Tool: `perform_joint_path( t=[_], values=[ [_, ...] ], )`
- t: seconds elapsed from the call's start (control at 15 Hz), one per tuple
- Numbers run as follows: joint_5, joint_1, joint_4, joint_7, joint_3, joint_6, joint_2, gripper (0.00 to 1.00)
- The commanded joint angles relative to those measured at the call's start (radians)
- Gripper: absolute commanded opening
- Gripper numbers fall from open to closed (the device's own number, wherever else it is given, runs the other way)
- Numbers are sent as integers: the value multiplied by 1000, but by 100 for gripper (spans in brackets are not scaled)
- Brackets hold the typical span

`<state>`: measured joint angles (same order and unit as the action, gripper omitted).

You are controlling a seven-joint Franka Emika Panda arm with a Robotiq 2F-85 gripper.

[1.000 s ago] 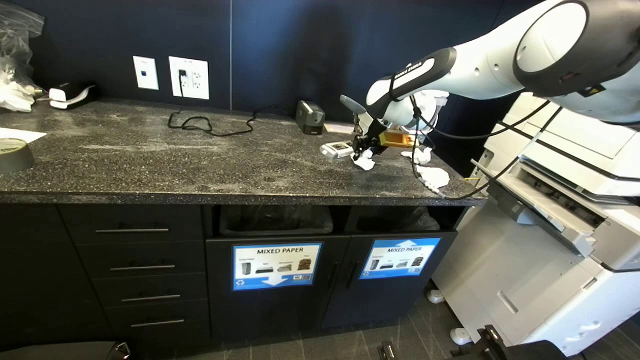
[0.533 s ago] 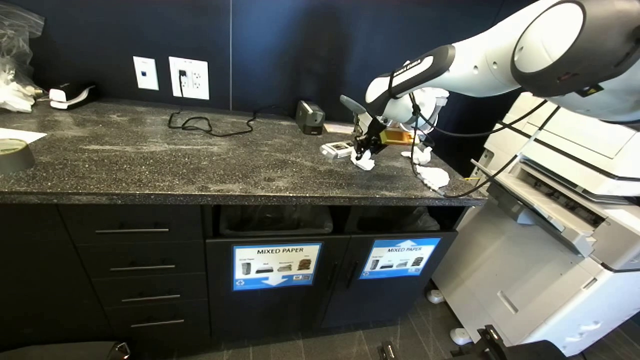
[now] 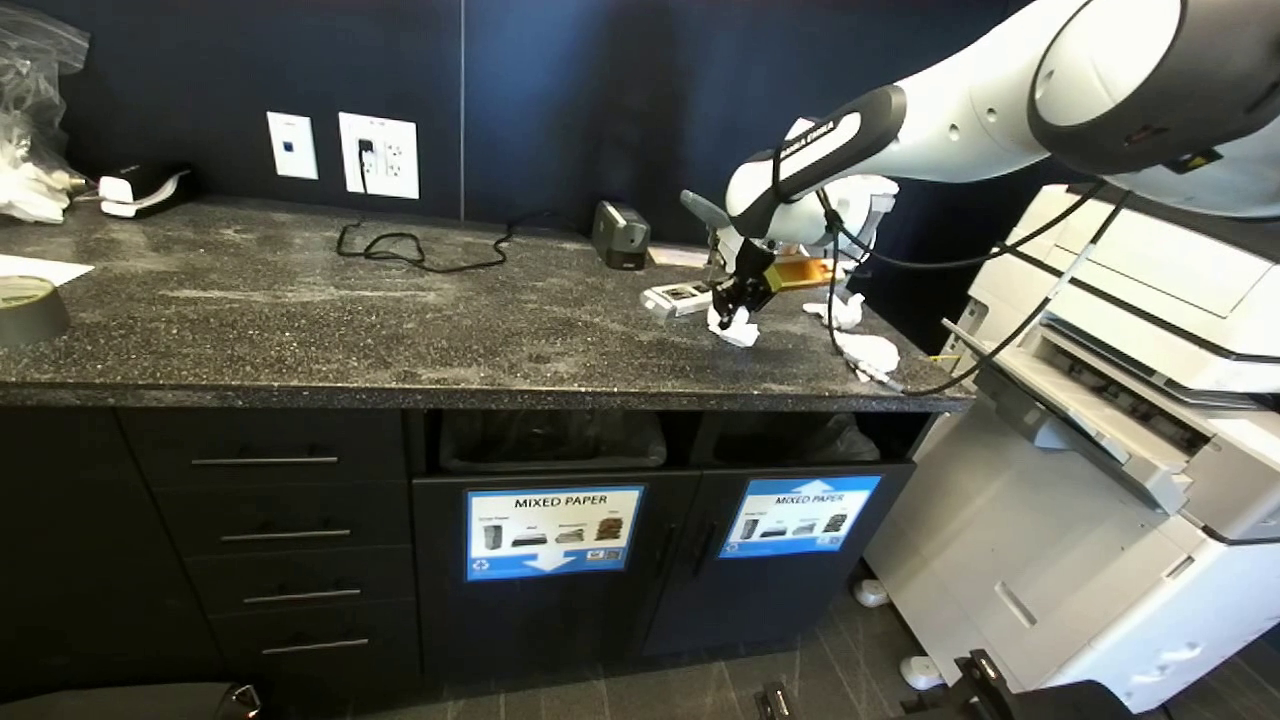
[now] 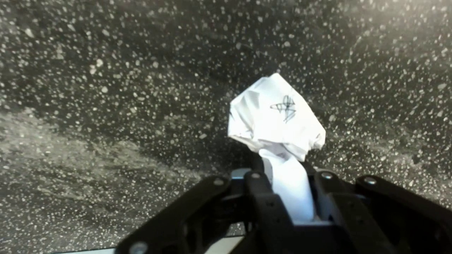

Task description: Pick up the pieces of paper from the countertop and put them in the right bin.

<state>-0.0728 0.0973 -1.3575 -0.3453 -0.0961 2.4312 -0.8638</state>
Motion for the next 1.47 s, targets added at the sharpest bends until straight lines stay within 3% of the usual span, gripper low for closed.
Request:
perform_joint_path(
  t=[0.0, 0.93, 1.4],
  values=[
    [-51, -23, -160, 6, 56, 5, 62, 19],
    [-44, 11, -587, 19, 83, 100, 297, 18],
    [-58, -5, -835, 109, 121, 330, 403, 18]
  ],
)
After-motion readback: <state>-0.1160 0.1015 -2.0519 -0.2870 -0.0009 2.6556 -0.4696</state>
